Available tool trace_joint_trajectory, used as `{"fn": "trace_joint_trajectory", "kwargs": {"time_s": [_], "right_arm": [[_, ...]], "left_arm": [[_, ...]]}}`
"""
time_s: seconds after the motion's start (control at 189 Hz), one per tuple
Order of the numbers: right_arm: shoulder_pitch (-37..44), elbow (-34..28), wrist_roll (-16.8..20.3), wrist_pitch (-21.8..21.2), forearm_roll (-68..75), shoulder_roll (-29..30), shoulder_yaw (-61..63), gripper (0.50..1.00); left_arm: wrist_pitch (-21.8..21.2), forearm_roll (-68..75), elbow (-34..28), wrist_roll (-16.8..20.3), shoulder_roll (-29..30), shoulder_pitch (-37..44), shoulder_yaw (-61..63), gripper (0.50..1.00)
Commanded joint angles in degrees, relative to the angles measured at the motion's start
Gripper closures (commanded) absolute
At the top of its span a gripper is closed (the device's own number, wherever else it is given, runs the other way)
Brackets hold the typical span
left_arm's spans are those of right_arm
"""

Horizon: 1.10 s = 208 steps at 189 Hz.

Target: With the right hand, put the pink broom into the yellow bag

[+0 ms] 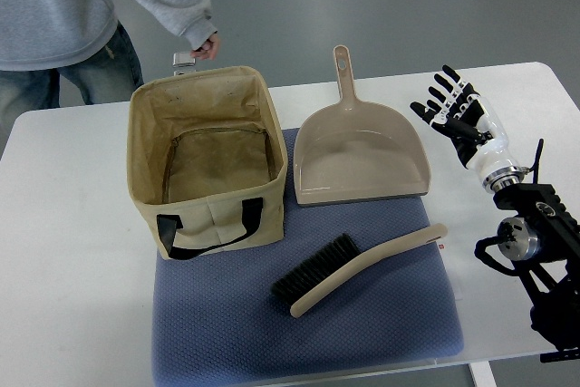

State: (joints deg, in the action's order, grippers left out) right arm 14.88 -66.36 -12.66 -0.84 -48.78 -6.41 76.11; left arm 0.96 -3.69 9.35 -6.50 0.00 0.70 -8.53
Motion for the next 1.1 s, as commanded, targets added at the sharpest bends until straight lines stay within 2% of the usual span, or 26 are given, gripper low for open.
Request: {"fn": "trace_joint_trajectory", "kwargs": {"time_s": [0.0,0.857,1.095], "right_arm": [[-0.03,-0.09,0.00,-0.04,0.00,0.00,-0.09,0.572],[0.76,-0.97,-0.09,-0.57,0.00,-2.20,0.09,0.572],[1.38,-1.23,-0.09,-2.15,-0.53,-3.78,-0.79,0.572]], "left_arm": [[0.01,0.00,-0.03,0.00,0.00,0.00,0.00,0.500],[0.01,0.00,-0.03,0.00,0.00,0.00,0.00,0.500],[0.01,0.00,-0.03,0.00,0.00,0.00,0.00,0.500]]}}
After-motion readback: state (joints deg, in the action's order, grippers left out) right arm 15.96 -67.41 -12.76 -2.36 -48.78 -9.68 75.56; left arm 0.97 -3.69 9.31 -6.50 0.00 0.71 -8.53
